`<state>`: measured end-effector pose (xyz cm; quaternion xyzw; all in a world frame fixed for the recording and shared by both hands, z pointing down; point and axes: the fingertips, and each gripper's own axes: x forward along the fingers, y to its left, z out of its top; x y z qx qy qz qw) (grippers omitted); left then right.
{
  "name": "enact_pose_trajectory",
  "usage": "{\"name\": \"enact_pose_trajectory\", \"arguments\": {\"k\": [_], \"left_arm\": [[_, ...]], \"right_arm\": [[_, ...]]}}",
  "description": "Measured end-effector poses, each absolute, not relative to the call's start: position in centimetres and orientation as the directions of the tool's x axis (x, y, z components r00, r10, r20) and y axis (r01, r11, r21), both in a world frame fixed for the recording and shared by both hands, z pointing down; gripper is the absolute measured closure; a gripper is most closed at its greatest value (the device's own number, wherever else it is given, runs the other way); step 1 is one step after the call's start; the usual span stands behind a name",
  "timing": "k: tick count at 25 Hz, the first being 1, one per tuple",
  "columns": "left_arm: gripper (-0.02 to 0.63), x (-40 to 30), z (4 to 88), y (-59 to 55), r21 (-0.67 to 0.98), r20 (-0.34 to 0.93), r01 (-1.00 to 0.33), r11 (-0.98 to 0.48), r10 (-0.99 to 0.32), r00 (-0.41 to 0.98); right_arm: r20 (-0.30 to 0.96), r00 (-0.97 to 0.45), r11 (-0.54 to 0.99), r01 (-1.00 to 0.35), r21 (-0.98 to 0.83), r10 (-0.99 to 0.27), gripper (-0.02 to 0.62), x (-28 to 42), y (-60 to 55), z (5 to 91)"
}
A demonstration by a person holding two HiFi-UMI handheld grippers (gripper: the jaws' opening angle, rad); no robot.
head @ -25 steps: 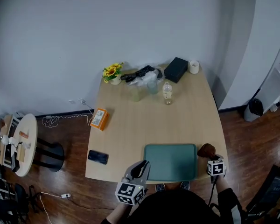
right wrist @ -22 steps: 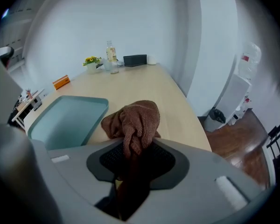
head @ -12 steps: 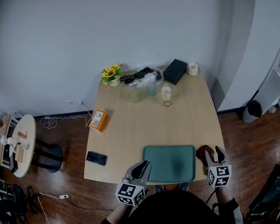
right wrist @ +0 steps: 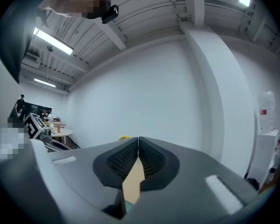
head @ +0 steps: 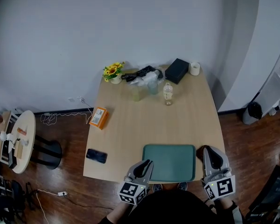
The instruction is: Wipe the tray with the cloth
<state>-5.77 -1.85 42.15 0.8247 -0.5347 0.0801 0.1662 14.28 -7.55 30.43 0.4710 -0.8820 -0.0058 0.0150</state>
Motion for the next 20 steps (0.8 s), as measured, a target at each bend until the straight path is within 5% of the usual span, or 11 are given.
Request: {"name": "enact_pose_trajectory", "arguments": {"k": [20], "left_arm": [[0.577,-6.0,41.9,-2.1,0.191,0.302,-0.915,-0.356,-0.865,0.400]], "right_arm": [[0.047,-0.605,0.605,-0.796,-0.011,-0.795,0.594,12.2,-7.1,32.0]]}}
